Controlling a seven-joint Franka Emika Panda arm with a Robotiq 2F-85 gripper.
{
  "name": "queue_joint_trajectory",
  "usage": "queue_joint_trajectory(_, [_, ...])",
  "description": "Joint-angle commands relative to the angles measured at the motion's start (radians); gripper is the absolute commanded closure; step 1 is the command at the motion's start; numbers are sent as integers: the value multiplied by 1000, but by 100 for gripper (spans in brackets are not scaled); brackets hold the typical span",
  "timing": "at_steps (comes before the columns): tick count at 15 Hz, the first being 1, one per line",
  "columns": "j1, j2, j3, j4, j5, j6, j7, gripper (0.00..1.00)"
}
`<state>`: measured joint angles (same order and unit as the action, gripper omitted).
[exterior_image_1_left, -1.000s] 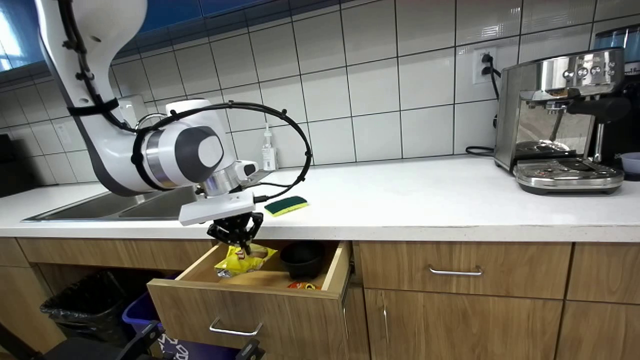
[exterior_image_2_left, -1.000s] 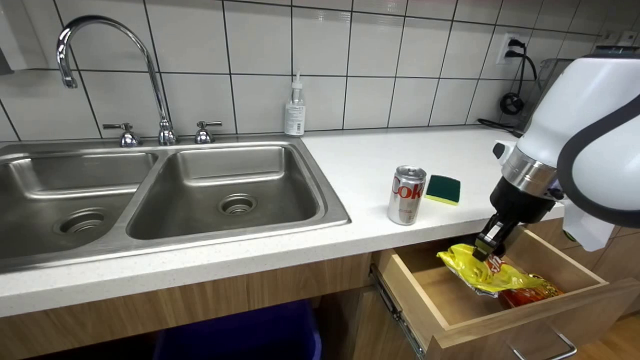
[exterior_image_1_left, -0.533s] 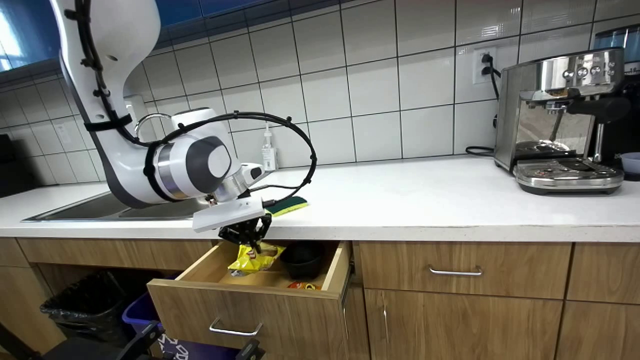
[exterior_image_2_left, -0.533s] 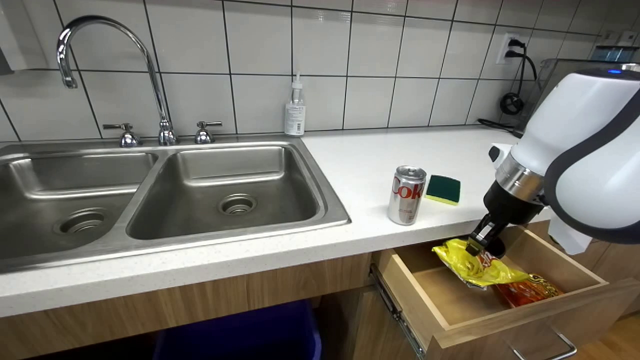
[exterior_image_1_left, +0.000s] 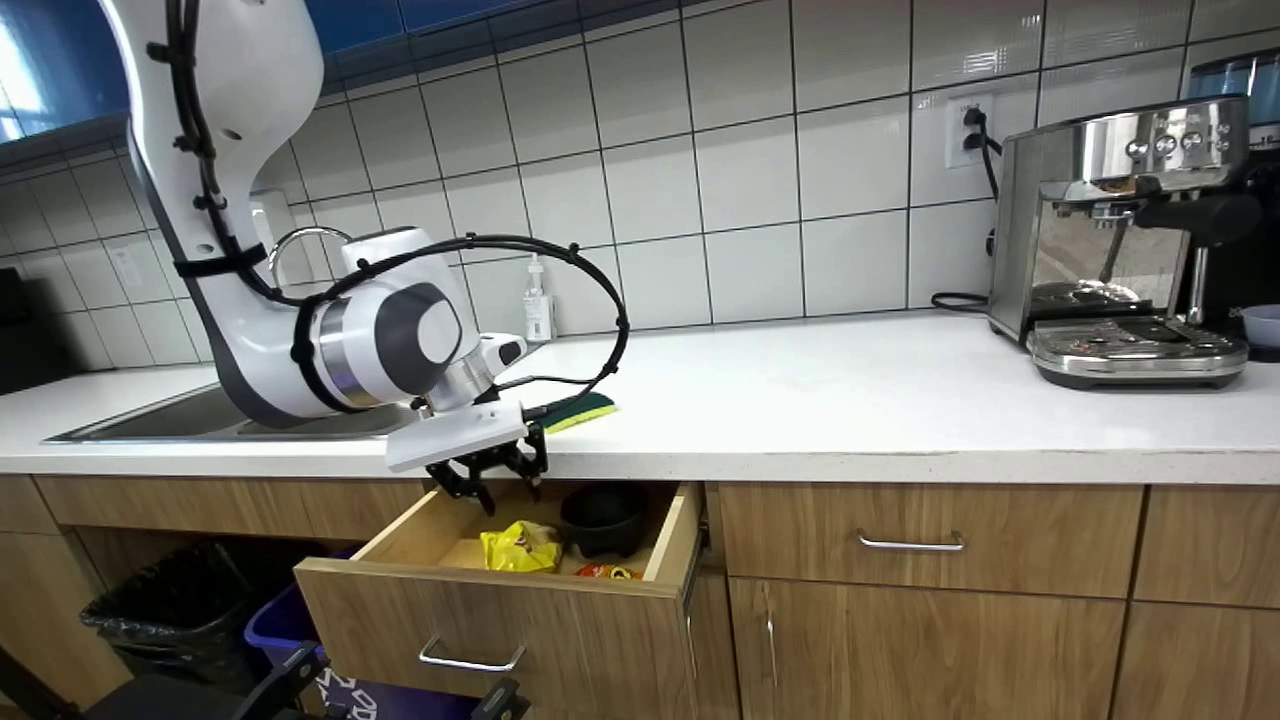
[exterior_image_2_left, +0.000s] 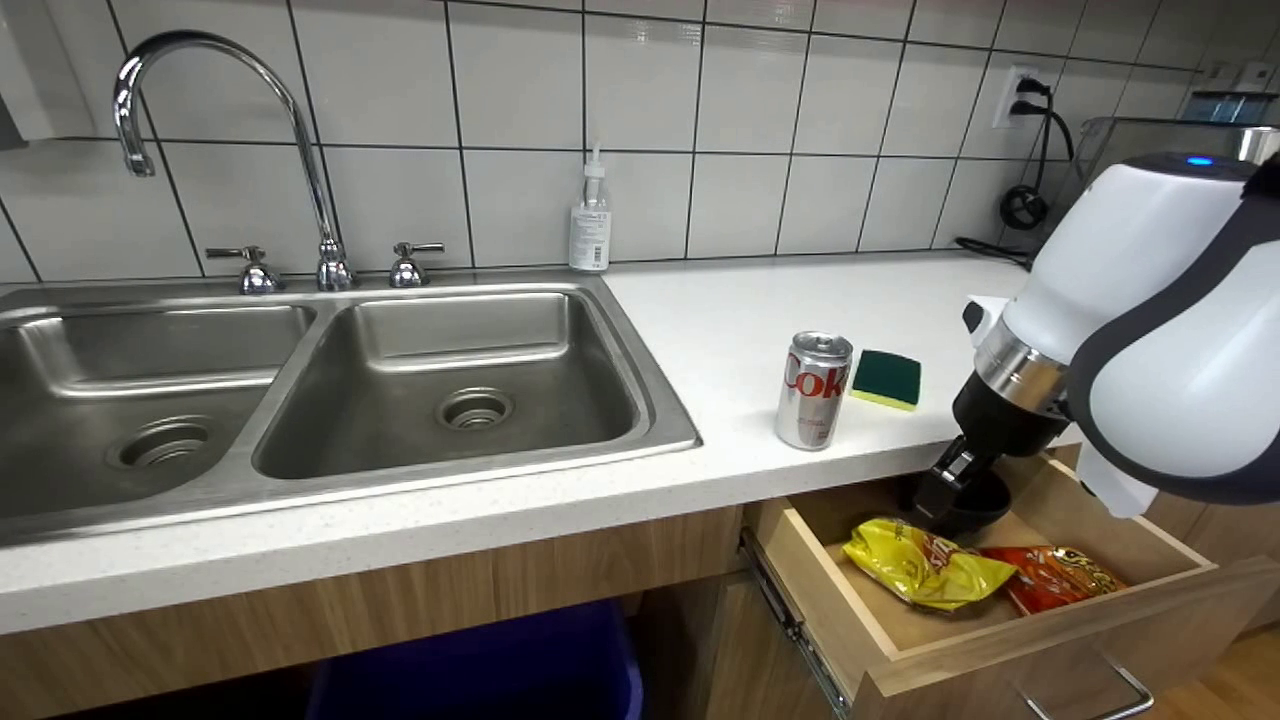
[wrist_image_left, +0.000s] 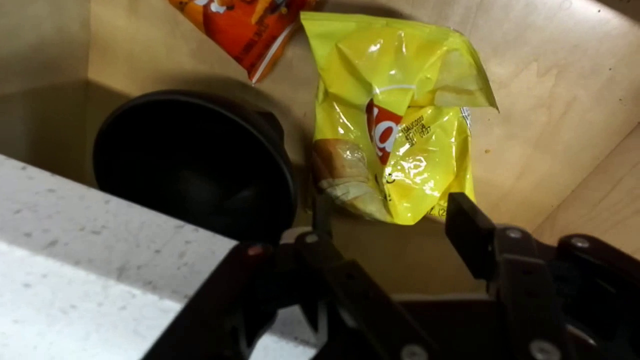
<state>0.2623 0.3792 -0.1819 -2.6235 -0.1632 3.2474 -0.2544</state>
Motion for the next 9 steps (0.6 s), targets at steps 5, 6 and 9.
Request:
queue_joint_trajectory(5, [-16,-27,11,0,-3,-20,28,0])
queue_joint_trajectory(6, [-25,-36,17,-5,-4,-29,29,0])
queue_joint_trajectory(9, [-23,-80,-1,-23,3,-91,41,0])
